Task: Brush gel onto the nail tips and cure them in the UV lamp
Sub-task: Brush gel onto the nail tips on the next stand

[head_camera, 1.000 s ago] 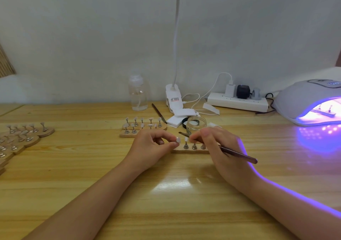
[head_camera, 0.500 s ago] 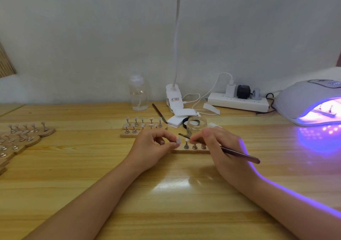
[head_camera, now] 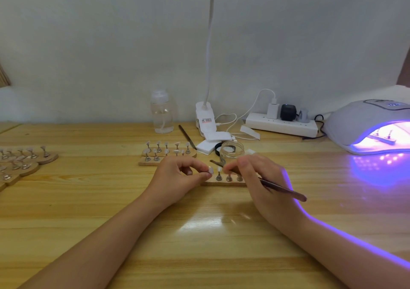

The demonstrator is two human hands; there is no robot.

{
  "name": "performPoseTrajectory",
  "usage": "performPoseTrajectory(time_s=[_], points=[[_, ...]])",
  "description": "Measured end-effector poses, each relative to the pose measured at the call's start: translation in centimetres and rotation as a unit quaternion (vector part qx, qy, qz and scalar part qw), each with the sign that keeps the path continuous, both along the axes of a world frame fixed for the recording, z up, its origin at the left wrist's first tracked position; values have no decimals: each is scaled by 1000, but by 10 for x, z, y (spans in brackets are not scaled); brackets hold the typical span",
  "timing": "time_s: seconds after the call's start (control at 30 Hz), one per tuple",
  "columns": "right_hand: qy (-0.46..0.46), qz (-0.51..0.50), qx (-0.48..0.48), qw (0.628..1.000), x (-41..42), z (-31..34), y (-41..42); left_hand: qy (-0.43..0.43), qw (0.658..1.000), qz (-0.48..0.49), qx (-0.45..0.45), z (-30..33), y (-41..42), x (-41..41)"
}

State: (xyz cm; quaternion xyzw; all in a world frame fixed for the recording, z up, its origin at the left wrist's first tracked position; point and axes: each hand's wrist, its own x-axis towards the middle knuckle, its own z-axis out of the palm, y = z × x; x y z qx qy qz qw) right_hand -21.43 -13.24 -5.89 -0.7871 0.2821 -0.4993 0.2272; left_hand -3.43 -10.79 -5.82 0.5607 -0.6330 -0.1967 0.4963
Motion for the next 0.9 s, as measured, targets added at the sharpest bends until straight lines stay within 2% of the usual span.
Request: performPoseTrajectory(time_s=[0.17, 0.3, 0.47, 0.9], points=[[-36, 19, 13, 999, 0, -1, 0, 7, 1000, 1, 10, 1, 1, -1], [6, 5, -4, 1000, -1, 0, -1, 4, 1000, -1, 10, 2, 1, -1], [6, -3, -50, 999, 0, 0, -2, 1, 1000, -1, 2, 1, 1, -1], [-27, 14, 51, 998, -1, -2, 0, -7, 1000, 9, 2, -3, -3, 2]])
